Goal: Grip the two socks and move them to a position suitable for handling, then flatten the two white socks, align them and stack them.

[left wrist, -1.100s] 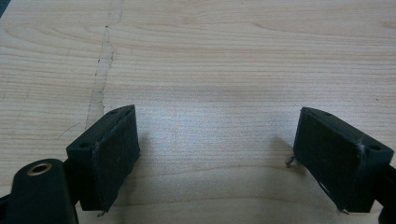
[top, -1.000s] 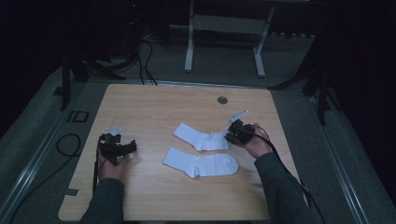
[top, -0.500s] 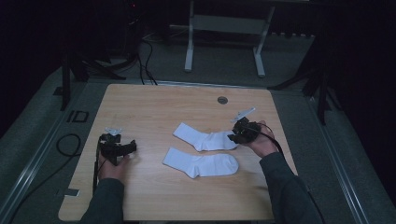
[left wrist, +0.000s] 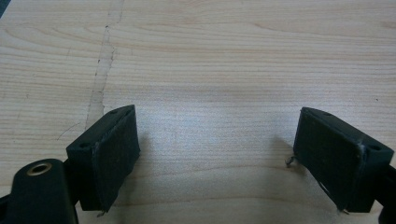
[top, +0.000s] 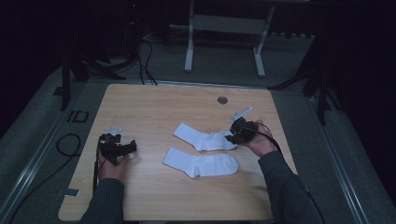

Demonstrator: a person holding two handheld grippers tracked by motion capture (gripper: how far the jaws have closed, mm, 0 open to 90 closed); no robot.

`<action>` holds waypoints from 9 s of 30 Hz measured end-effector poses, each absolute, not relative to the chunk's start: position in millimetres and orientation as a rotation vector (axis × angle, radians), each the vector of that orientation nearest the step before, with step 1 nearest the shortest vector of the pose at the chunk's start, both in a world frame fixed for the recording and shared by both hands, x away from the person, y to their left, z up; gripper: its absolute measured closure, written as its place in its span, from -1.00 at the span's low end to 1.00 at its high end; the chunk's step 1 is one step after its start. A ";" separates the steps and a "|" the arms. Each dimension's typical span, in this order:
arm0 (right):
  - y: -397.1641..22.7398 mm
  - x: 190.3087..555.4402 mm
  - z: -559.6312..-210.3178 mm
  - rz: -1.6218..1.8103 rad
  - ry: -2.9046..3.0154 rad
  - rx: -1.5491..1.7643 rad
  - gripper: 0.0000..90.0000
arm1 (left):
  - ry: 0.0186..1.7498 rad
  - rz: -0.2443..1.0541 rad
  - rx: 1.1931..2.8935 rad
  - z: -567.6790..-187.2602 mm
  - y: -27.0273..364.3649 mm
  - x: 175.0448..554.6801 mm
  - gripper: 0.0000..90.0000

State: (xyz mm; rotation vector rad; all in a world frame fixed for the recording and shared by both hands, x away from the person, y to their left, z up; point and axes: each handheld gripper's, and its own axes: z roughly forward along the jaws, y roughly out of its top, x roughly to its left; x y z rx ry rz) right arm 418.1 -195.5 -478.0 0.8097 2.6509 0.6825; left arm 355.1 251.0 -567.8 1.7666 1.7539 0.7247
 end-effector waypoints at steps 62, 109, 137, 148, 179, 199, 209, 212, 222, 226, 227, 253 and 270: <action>-171.5 422.2 -468.1 0.701 2.690 0.687 0.20 | 1.752 0.724 1.767 -567.8 251.0 355.3 -0.68; -106.2 447.5 -473.6 0.614 2.804 0.505 0.22 | 1.751 0.723 1.768 -567.8 251.0 355.3 -0.68; -61.6 468.2 -506.5 0.481 2.904 0.463 0.33 | 1.752 0.724 1.768 -567.8 251.0 355.3 -0.68; -51.5 476.6 -517.9 0.428 2.948 0.490 0.32 | 1.751 0.723 1.768 -567.8 251.0 355.3 -0.68; -45.5 485.9 -525.3 0.364 2.976 0.508 0.85 | 1.751 0.723 1.769 -567.8 251.0 355.2 -0.68; -70.6 468.1 -473.3 0.315 2.934 0.409 0.85 | 1.751 0.723 1.770 -567.7 250.9 355.1 -0.68; -87.4 456.3 -443.2 0.332 2.902 0.381 0.85 | 1.751 0.725 1.767 -567.8 250.9 355.3 -0.68; -91.1 453.9 -437.1 0.336 2.894 0.386 0.85 | 1.751 0.725 1.767 -567.8 250.9 355.3 -0.68; -114.3 442.2 -402.4 0.428 2.852 0.386 0.84 | 1.751 0.725 1.768 -567.8 250.7 355.2 -0.68; -118.6 436.1 -392.4 0.484 2.845 0.385 0.84 | 1.751 0.725 1.768 -567.8 250.7 355.1 -0.68; -119.9 434.4 -389.8 0.491 2.843 0.378 0.84 | 1.751 0.725 1.768 -567.8 250.7 355.2 -0.68; -144.5 361.0 -361.6 0.638 2.832 0.290 0.83 | 1.752 0.722 1.772 -567.6 250.8 355.0 -0.68; -106.9 353.2 -418.6 0.675 2.948 0.271 0.83 | 1.751 0.724 1.770 -567.7 250.8 355.0 -0.68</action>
